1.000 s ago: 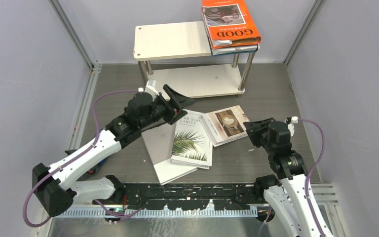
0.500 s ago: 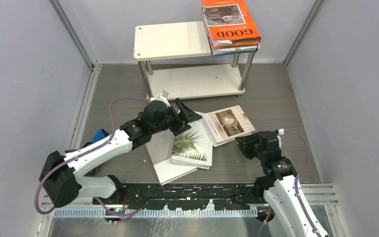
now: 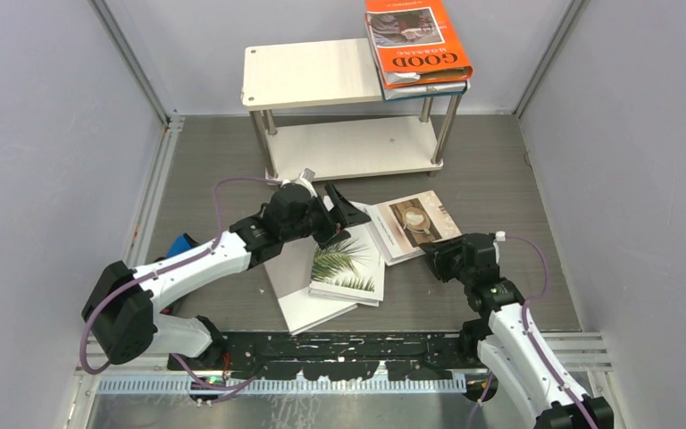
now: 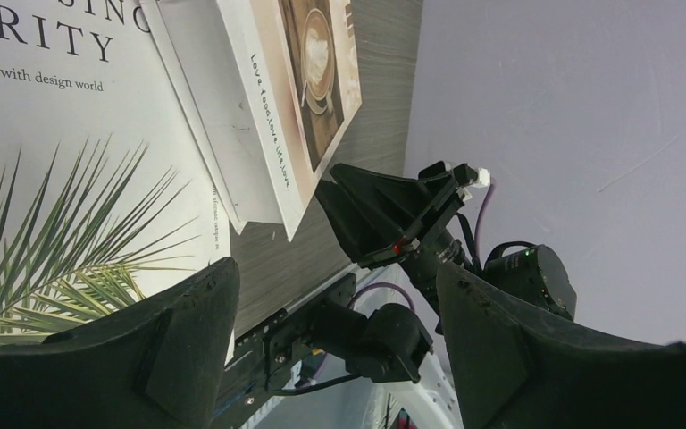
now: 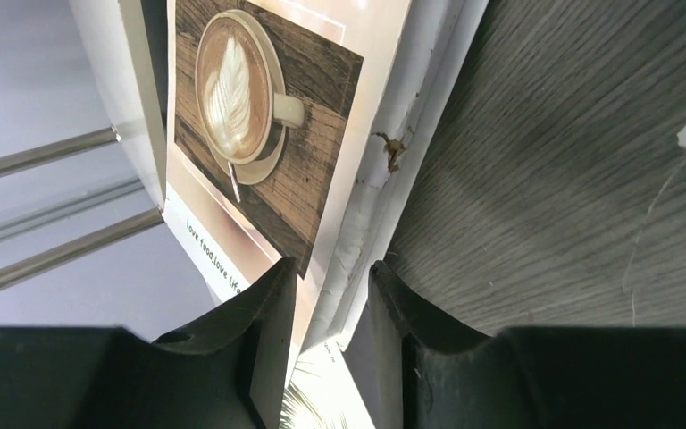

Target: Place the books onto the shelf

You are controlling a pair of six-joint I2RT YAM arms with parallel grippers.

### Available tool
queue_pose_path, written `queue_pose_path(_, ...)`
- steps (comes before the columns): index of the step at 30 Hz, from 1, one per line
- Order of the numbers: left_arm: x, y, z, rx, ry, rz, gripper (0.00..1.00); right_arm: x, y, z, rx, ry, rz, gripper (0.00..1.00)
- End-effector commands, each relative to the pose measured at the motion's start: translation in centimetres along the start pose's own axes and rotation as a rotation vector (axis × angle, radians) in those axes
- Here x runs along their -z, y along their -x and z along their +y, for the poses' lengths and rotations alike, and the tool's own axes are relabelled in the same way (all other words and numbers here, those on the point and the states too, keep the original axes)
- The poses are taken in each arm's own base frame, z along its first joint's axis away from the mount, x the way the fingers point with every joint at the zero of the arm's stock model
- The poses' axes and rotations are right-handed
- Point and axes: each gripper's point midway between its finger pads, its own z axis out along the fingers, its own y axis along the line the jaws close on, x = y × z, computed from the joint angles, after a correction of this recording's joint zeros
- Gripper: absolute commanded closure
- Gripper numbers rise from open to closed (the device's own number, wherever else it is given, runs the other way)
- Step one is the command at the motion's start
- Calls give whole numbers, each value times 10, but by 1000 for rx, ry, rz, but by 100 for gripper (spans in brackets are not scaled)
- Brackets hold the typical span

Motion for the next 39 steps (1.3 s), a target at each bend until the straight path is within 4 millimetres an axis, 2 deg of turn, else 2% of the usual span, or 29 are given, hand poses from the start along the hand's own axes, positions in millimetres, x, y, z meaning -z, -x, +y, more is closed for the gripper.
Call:
queue_pose_path(1, -3, -4, -12, -32, -69, 22, 20, -5, 2, 24, -14, 99, -6, 60)
queue_pose_path(16, -21, -10, -5, -36, -58, 65, 21, -15, 5, 28, -27, 115, -17, 67)
queue_pose_path(24, -28, -10, -4, -35, -54, 78, 21, -18, 4, 29, -32, 124, -14, 83)
queue_pose_path(28, -30, -9, -3, -31, -52, 80, 21, -17, 3, 29, -29, 128, -7, 98)
queue_pose_path(32, -33, -8, -2, -28, -49, 81, 20, -14, 2, 31, -31, 142, -1, 99)
queue_pose_path(39, -36, -7, -2, 1, -58, 74, 19, 6, -2, 46, -33, 211, 20, 99)
